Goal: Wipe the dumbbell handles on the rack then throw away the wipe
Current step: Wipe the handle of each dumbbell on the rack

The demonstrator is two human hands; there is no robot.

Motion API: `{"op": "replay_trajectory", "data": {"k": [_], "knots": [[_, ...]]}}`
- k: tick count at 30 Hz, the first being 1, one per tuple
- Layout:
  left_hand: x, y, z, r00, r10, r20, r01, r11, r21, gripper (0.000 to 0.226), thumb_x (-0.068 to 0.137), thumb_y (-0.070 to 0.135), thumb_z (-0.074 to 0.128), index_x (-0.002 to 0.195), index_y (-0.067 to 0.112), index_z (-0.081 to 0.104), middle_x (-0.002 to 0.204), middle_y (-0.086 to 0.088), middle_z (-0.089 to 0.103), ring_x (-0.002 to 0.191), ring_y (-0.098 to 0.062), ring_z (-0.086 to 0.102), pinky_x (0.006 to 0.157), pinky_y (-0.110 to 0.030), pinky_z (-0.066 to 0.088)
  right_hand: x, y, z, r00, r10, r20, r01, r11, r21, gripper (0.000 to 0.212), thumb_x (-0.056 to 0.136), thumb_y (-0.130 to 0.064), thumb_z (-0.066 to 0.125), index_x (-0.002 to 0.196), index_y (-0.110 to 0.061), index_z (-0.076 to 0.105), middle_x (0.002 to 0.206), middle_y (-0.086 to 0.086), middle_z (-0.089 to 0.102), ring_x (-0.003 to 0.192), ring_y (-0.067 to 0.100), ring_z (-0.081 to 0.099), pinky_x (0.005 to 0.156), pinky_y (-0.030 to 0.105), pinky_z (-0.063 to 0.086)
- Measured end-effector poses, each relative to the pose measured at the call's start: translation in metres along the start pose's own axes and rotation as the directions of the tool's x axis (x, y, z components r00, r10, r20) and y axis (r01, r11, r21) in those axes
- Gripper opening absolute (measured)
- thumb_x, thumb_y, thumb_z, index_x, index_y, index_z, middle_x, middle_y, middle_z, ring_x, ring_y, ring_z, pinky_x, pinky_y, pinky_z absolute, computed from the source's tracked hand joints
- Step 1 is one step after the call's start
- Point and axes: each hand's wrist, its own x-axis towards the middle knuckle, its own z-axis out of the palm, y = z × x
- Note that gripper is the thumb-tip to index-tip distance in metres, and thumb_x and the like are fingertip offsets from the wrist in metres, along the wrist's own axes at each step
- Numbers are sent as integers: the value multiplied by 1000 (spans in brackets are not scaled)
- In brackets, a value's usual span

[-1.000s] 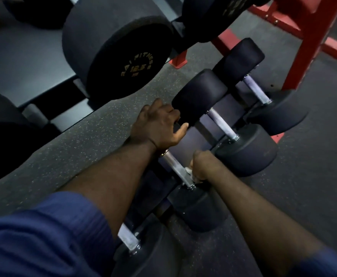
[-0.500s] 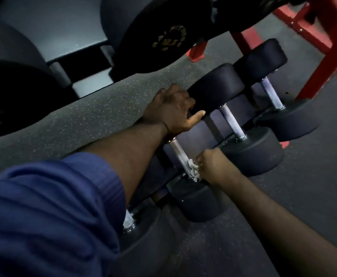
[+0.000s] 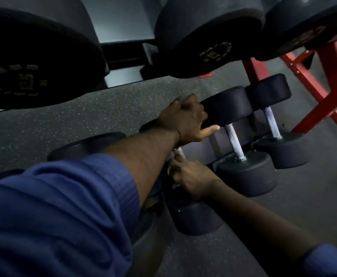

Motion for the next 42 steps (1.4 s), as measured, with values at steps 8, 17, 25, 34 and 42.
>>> {"op": "replay_trajectory", "data": {"k": [8, 17, 25, 34, 42], "knots": [[2, 2, -3, 1000, 4, 24, -4, 1000, 8, 72, 96, 76, 31, 93, 18, 75, 101, 0, 71, 123, -23, 52, 98, -44, 46, -7, 13, 0, 933, -39, 357, 7, 996, 90, 43, 99, -37, 40, 95, -6, 70, 102, 19, 65, 91, 36, 62, 76, 45, 56], [0, 1, 3, 1000, 8, -24, -8, 1000, 7, 71, 95, 75, 34, 90, 18, 75, 96, 2, 71, 115, -22, 55, 94, -45, 48, 4, 14, 12, 999, -16, -43, 14, 999, -43, 46, 98, -28, 33, 114, -5, 69, 118, 13, 66, 118, 36, 52, 101, 47, 43], [-1, 2, -2, 1000, 14, 1, -14, 1000, 8, 70, 94, 74, 34, 97, 20, 77, 102, 2, 72, 122, -21, 53, 96, -44, 49, -11, -18, 0, 992, 69, 110, -67, 998, -18, 27, 99, -25, 51, 95, -10, 73, 93, 15, 68, 100, 40, 58, 78, 43, 46], [0, 3, -1, 1000, 13, -24, -14, 1000, -6, 63, 95, 72, 40, 90, 20, 74, 97, 4, 71, 119, -20, 53, 91, -42, 49, 9, -34, 3, 922, 132, 364, 35, 908, -417, 49, 105, -41, 37, 140, -16, 58, 143, 6, 58, 144, 31, 33, 124, 50, 12], [0, 2, 0, 1000, -5, -26, 4, 999, -39, 60, 94, 72, 43, 82, 21, 72, 93, 5, 70, 113, -20, 55, 90, -43, 50, 41, -22, 19, 874, 247, 418, -44, 897, -439, 48, 102, -30, 50, 146, -11, 50, 147, 12, 50, 142, 38, 34, 115, 50, 33]]}}
